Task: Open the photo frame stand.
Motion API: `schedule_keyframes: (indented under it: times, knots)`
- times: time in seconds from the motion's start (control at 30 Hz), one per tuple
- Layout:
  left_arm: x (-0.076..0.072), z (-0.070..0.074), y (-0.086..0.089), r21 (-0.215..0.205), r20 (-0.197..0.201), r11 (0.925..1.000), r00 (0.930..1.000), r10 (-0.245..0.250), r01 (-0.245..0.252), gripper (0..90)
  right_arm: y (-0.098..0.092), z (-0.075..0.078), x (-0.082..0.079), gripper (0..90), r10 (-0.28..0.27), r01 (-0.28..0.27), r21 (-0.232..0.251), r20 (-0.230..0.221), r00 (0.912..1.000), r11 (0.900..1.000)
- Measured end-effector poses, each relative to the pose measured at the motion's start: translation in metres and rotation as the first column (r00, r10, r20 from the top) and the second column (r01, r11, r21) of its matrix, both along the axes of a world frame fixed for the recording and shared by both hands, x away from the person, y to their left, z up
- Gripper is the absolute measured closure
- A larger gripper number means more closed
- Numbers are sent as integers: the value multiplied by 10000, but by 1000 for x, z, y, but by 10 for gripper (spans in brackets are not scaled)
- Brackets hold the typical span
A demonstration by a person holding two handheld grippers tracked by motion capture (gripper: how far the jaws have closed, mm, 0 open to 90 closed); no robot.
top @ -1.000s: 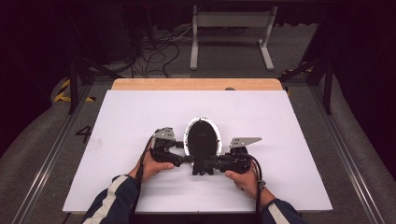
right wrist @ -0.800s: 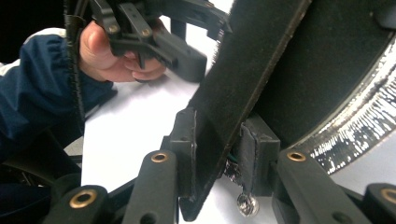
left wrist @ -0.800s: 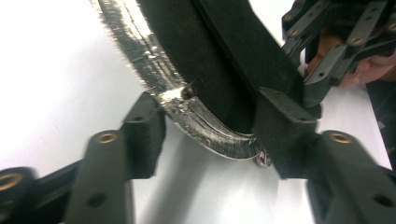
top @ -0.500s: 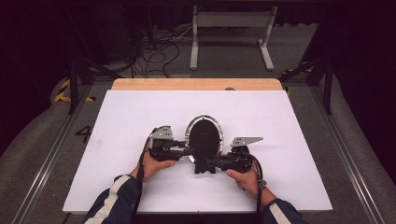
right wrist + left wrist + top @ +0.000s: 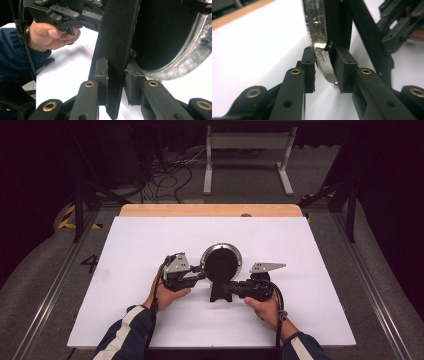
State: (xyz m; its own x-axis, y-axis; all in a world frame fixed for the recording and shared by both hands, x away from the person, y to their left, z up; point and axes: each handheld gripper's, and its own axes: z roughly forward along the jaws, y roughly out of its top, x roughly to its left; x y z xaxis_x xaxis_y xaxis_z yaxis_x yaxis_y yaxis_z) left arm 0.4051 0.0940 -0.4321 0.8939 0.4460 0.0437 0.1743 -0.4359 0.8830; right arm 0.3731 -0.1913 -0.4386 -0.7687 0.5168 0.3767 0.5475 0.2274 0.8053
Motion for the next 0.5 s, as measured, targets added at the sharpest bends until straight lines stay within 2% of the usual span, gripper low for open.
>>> schedule_keyframes:
  times: [0.1,0.27,0.5]
  knots:
    - [0,0,-2,139,326,9998,9993,156,-161,723,1,3,-1,741,-82,84,-176,142,9999,9998]
    - [4,3,-10,778,1076,9954,9931,468,-553,721,-1,3,2,738,-181,184,-160,167,9997,9997]
    - [7,2,-16,1095,1550,9906,9858,645,-821,717,-1,4,4,730,-308,320,-391,297,9991,9987]
